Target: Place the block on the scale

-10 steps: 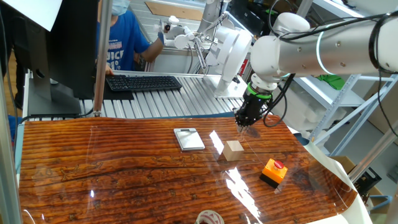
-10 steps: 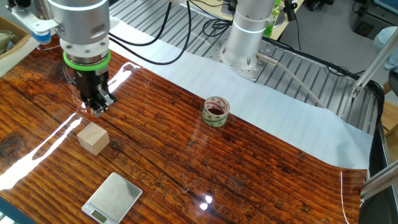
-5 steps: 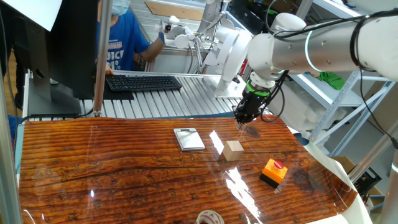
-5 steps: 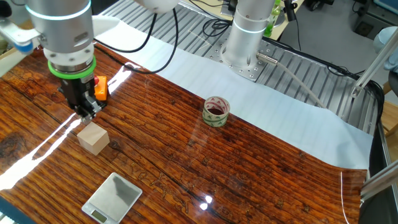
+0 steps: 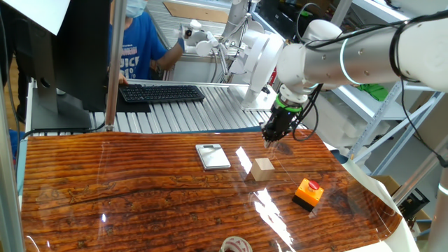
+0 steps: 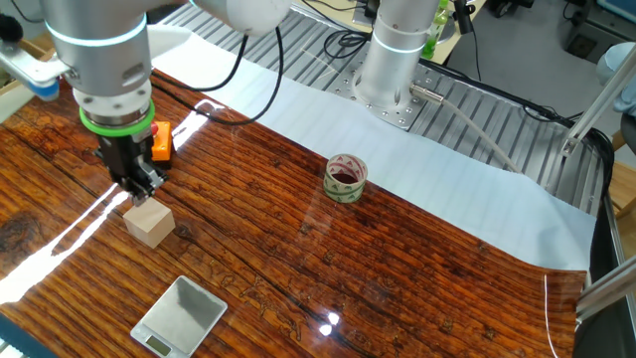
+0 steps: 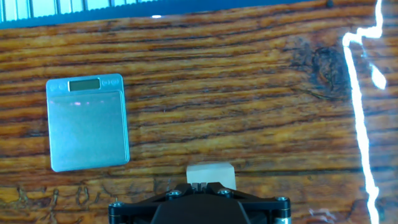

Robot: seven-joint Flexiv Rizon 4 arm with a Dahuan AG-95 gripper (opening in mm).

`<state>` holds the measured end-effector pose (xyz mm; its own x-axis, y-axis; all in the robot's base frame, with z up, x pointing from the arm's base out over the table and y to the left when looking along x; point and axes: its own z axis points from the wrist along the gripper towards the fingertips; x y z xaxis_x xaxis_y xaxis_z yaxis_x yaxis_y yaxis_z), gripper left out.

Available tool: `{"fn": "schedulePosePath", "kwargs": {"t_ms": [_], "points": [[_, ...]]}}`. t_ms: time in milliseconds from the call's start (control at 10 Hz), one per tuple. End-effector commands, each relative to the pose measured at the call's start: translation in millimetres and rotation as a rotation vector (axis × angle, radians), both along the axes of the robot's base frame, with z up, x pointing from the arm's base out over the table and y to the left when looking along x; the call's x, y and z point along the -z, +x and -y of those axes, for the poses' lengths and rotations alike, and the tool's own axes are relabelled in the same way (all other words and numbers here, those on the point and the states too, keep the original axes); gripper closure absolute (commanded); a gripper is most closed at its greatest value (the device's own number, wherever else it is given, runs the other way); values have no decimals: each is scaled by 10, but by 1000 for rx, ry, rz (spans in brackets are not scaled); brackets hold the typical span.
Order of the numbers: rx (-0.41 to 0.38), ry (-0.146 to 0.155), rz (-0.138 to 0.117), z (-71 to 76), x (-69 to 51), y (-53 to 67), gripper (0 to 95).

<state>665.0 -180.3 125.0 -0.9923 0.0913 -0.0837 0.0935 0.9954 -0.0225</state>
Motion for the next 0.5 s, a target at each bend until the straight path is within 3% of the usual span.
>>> {"fn": "schedulePosePath", "kwargs": {"t_ms": [100,500], "points": [[-6,2,-1,-9,54,15,950],[-36,0,-3,-4,179,23,950]]}}
